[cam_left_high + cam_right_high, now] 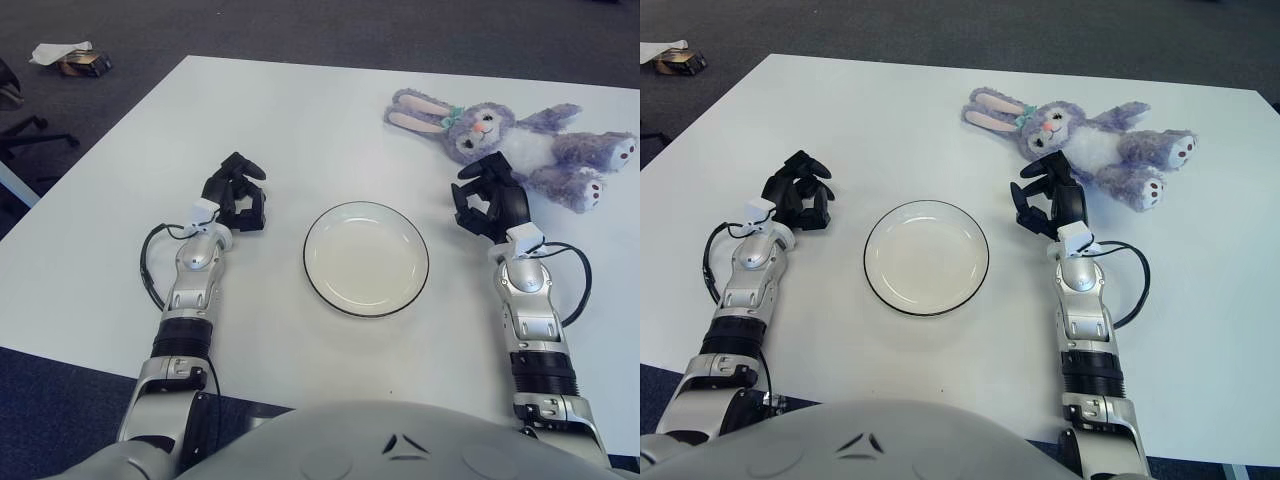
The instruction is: Put the doll into the plate.
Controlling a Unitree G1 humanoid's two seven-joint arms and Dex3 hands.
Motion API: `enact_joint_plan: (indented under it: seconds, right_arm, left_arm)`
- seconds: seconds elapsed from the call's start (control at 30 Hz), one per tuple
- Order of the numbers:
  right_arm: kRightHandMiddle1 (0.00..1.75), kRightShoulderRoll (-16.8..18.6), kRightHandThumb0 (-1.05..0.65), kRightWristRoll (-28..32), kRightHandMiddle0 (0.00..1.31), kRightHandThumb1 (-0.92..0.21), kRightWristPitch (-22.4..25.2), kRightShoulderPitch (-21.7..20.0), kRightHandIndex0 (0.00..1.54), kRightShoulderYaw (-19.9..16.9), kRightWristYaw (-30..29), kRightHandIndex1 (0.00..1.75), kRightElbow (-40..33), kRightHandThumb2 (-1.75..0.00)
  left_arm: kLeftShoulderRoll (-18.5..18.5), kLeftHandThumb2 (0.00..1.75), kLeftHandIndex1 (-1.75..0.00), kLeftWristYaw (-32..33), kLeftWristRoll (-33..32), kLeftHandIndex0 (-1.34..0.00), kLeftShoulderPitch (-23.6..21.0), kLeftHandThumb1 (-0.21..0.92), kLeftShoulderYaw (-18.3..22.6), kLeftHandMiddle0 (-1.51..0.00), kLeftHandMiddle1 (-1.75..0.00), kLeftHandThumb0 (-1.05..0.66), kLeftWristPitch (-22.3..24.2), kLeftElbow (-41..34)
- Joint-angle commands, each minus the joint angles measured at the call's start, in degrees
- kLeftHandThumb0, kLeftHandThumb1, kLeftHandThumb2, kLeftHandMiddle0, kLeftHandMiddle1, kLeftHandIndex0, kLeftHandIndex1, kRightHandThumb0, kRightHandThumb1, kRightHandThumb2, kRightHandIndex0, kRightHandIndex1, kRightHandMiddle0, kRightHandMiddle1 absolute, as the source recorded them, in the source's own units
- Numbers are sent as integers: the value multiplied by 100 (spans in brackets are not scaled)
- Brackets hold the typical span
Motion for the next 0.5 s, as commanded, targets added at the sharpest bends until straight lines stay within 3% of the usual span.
enact_joint_plan:
  seconds: [0.0, 0.4, 0.47]
  right_arm:
    - [164, -67, -1, -265, 19, -92, 255, 161, 28, -25, -167, 157, -202, -45]
    - [161, -225, -1, -1258, 22, -92, 1394, -7, 24, -74, -675, 160, -762, -45]
    - [151, -258, -24, -1447, 12, -73, 1564, -15, 30, -50, -719, 143, -920, -70]
  left_arm:
    - [-179, 141, -175, 83, 23, -54, 340, 25, -28, -55, -175, -1, 13, 268]
    - [-179, 141, -175, 95, 31, -54, 278, 25, -28, -55, -175, -1, -17, 370]
    - [-175, 141, -175, 89, 28, -54, 272, 25, -30, -55, -175, -1, -25, 383]
